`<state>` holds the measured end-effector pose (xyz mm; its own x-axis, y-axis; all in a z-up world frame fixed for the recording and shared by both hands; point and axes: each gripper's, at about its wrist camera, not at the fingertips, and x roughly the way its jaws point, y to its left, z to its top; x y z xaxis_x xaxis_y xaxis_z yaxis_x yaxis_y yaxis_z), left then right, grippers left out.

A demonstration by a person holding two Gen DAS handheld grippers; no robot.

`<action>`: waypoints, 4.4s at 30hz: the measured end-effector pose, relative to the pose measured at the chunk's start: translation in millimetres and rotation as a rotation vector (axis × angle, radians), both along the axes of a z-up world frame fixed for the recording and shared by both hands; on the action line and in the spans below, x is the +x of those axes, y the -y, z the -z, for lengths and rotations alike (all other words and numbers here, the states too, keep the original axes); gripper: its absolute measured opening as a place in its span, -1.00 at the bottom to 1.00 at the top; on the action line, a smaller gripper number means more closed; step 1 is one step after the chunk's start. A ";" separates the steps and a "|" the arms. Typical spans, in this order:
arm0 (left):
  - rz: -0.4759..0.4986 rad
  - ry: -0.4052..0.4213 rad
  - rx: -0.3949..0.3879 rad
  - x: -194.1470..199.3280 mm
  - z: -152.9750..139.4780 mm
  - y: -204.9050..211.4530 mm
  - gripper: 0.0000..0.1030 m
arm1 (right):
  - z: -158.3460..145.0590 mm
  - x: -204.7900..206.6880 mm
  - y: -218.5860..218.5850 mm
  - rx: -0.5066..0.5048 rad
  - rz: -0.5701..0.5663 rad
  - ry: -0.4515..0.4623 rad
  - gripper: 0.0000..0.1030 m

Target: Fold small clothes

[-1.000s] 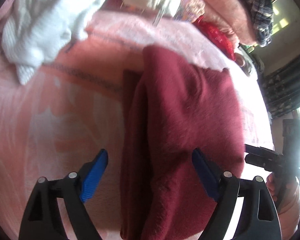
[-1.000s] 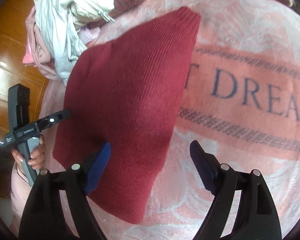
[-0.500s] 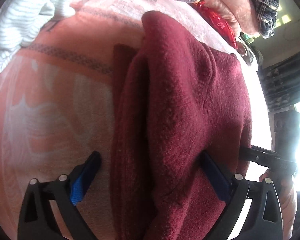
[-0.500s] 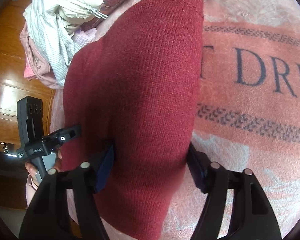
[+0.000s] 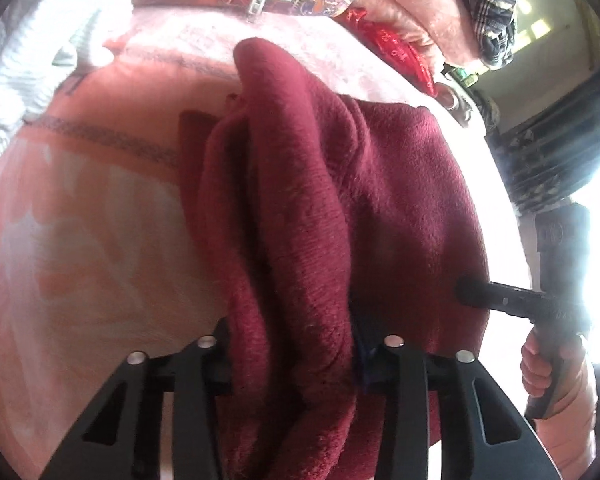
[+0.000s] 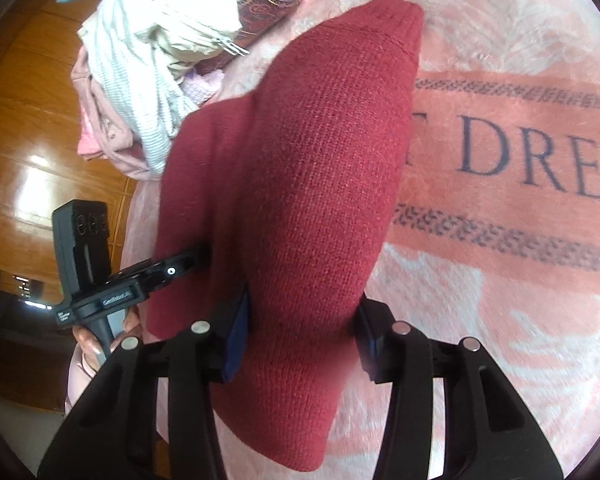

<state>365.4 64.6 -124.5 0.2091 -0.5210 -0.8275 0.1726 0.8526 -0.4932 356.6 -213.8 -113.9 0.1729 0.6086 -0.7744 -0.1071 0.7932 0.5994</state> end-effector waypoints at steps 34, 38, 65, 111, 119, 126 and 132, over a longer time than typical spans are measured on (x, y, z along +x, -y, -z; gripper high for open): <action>0.107 0.121 -0.031 -132.0 3.2 125.3 0.56 | 6.8 -169.1 179.3 0.049 0.109 -0.046 0.37; 0.114 0.151 -0.006 -158.0 -3.9 117.8 0.58 | 17.9 -205.5 168.8 -0.005 0.065 -0.073 0.41; 0.090 0.203 0.119 -188.5 -1.3 131.7 0.34 | 3.2 -240.9 167.1 -0.125 0.105 -0.022 -0.20; -0.053 0.327 0.372 -322.3 -127.8 126.8 0.91 | -112.9 -371.5 100.5 -0.369 0.262 0.243 0.51; -0.063 0.317 0.385 -322.5 -126.9 125.1 0.92 | -100.4 -369.4 94.3 -0.370 0.257 0.208 0.52; -0.043 0.311 0.404 -324.0 -121.9 127.7 0.92 | -101.5 -368.0 91.3 -0.361 0.251 0.210 0.56; -0.034 0.313 0.417 -325.4 -120.4 129.8 0.92 | -103.6 -367.5 90.4 -0.363 0.251 0.217 0.58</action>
<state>40.0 -65.2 -4.0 0.4911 -0.1490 -0.8582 0.2264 0.9732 -0.0395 -10.8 -304.3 -10.3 0.4606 0.2248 -0.8587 0.0221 0.9642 0.2643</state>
